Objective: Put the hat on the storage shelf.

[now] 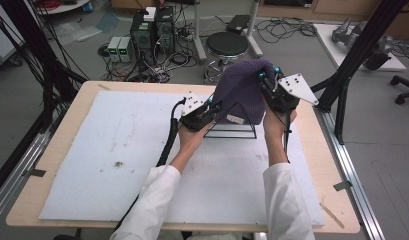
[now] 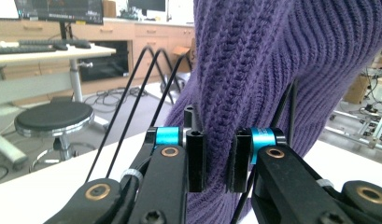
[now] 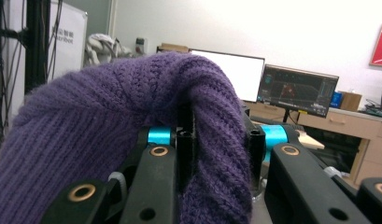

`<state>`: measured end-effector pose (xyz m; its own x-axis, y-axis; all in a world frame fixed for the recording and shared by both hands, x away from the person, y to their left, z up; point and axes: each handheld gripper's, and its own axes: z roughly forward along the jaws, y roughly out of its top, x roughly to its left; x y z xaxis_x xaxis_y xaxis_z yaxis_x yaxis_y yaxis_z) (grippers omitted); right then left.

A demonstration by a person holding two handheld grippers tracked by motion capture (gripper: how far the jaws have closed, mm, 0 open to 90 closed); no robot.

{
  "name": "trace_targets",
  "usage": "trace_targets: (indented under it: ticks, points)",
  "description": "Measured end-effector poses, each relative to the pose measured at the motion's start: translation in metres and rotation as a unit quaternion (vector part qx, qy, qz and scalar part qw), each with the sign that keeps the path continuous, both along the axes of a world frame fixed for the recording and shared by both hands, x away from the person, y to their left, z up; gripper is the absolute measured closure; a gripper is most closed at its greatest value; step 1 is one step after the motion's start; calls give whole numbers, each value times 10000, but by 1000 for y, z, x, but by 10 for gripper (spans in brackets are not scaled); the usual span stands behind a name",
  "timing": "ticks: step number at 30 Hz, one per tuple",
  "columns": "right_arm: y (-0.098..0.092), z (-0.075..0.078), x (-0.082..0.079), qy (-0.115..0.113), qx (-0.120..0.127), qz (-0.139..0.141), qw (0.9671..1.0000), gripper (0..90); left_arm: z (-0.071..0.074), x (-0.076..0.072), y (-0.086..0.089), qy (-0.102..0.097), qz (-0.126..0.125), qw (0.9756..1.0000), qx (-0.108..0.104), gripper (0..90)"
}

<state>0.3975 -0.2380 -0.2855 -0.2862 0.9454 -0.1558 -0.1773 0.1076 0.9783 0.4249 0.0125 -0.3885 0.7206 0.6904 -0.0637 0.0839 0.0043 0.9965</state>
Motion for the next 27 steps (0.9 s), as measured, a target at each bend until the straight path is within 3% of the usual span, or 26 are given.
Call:
trace_targets:
  ticks: [14,27]
  points:
    - [8,-36,10,661,-127,-41,9977,735,-33,1,5,454,144,9983,323,809]
    - [12,-43,12,791,-123,54,9968,694,-44,2,9,544,188,9978,341,797]
